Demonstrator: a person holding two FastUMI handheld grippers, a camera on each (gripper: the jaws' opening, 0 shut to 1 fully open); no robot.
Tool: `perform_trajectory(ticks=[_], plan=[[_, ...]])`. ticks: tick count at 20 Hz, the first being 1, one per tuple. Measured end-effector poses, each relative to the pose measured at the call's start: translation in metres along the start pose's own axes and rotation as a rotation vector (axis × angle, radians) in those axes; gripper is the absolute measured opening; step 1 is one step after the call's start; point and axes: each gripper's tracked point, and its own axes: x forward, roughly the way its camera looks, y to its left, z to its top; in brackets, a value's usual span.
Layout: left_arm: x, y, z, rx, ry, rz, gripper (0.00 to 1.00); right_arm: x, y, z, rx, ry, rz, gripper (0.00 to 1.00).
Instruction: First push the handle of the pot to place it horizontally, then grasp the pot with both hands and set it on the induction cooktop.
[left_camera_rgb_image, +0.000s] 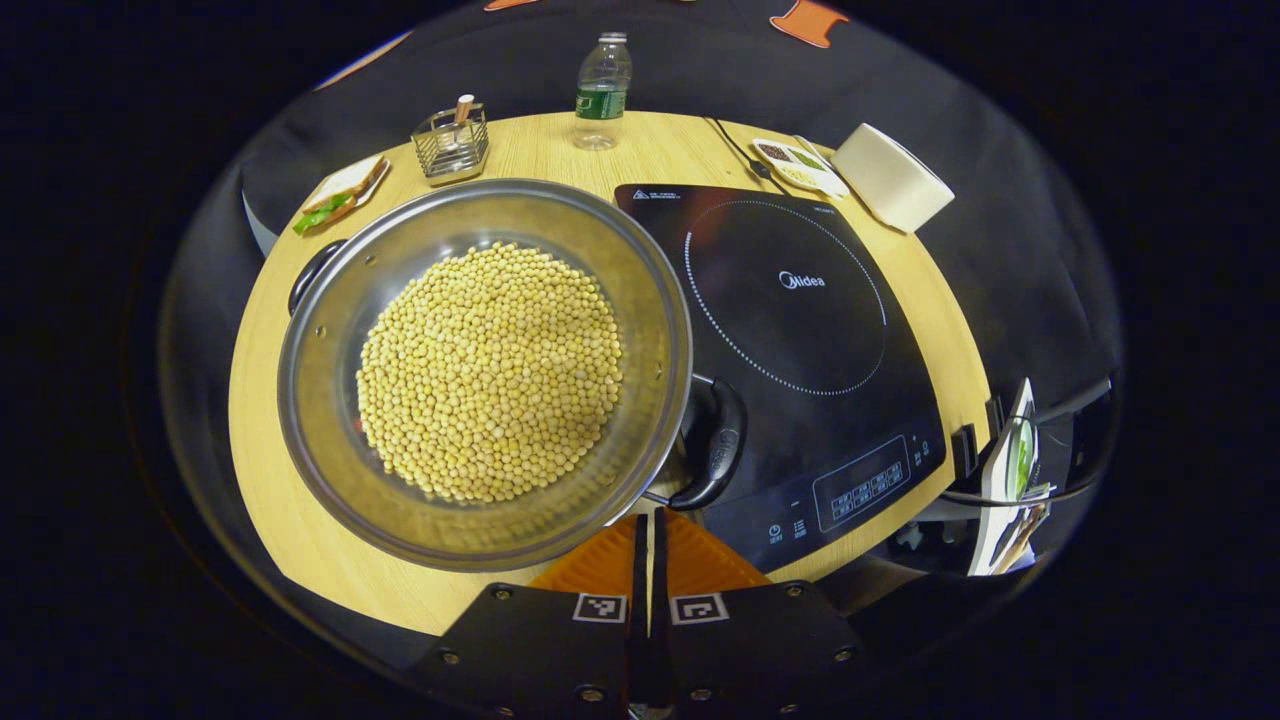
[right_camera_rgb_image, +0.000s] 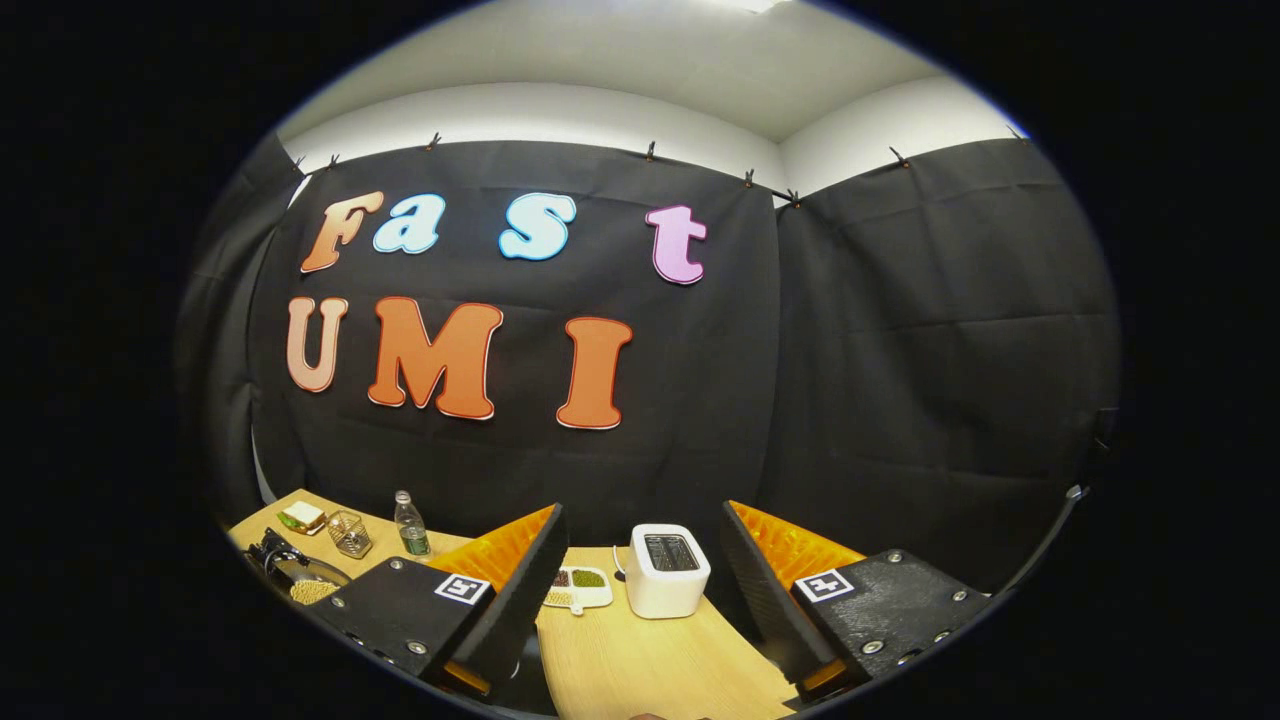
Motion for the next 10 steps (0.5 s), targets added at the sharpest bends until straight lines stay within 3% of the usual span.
perform_trajectory(ticks=[7,10], plan=[[0.004,-0.011,0.043,0.024,-0.068,-0.007,0.0,-0.003,0.018,-0.007,-0.009,0.028,0.036,0.95],[0.006,-0.012,0.04,0.012,-0.036,-0.005,0.02,-0.006,0.023,-0.012,-0.014,0.043,0.051,0.95]])
